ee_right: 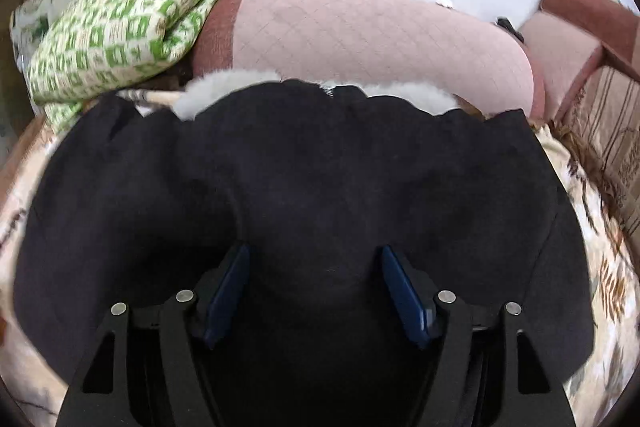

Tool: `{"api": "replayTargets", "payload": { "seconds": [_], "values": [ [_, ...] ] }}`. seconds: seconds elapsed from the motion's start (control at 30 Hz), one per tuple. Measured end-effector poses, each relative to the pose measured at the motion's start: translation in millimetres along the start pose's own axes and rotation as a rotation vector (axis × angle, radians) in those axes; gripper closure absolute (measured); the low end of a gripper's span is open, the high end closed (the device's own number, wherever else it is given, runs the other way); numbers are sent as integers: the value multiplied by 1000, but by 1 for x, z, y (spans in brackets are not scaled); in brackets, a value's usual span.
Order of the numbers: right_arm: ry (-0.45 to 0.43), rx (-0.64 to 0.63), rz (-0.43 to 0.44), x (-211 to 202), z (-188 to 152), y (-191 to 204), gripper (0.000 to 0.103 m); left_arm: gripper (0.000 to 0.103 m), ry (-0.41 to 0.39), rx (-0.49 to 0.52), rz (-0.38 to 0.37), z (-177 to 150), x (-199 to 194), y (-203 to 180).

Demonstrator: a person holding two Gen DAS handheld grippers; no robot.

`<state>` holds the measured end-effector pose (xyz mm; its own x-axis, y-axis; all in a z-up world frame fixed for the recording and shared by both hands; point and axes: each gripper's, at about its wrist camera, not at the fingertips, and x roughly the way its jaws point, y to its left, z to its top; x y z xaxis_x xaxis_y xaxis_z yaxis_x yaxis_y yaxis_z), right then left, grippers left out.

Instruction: Fold large clothes

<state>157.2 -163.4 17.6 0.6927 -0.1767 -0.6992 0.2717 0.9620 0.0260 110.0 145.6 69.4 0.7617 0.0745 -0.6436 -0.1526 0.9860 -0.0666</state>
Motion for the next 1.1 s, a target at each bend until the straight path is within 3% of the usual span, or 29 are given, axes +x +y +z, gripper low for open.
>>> {"api": "replayTargets", "payload": {
  "seconds": [0.1, 0.2, 0.43, 0.5, 0.57, 0.7, 0.87, 1.1],
  "values": [
    [-79, 34, 59, -54, -10, -19, 31, 24, 6, -22, -43, -1, -4, -1],
    [-130, 42, 63, -94, -36, -42, 25, 24, 3, -52, -77, -4, -9, -5],
    [-249, 27, -57, -115, -102, -83, 22, 21, -57, -4, -115, -15, -28, -35],
    [-234, 15, -89, -110, -108, -85, 22, 20, -69, 18, -109, -18, -32, -44],
    [-193, -42, -52, -103, -105, -78, 22, 20, -85, 52, -99, -23, -35, -55],
    [-240, -136, -88, -110, -107, -65, 21, 20, -101, 109, -80, -31, -37, -71],
    [-178, -77, -36, -101, -110, -73, 19, 20, -92, 199, -56, -41, -35, -87],
    [-137, -12, -48, -94, -115, -85, 19, 20, -87, 210, -68, -45, -36, -90]
  ]
}}
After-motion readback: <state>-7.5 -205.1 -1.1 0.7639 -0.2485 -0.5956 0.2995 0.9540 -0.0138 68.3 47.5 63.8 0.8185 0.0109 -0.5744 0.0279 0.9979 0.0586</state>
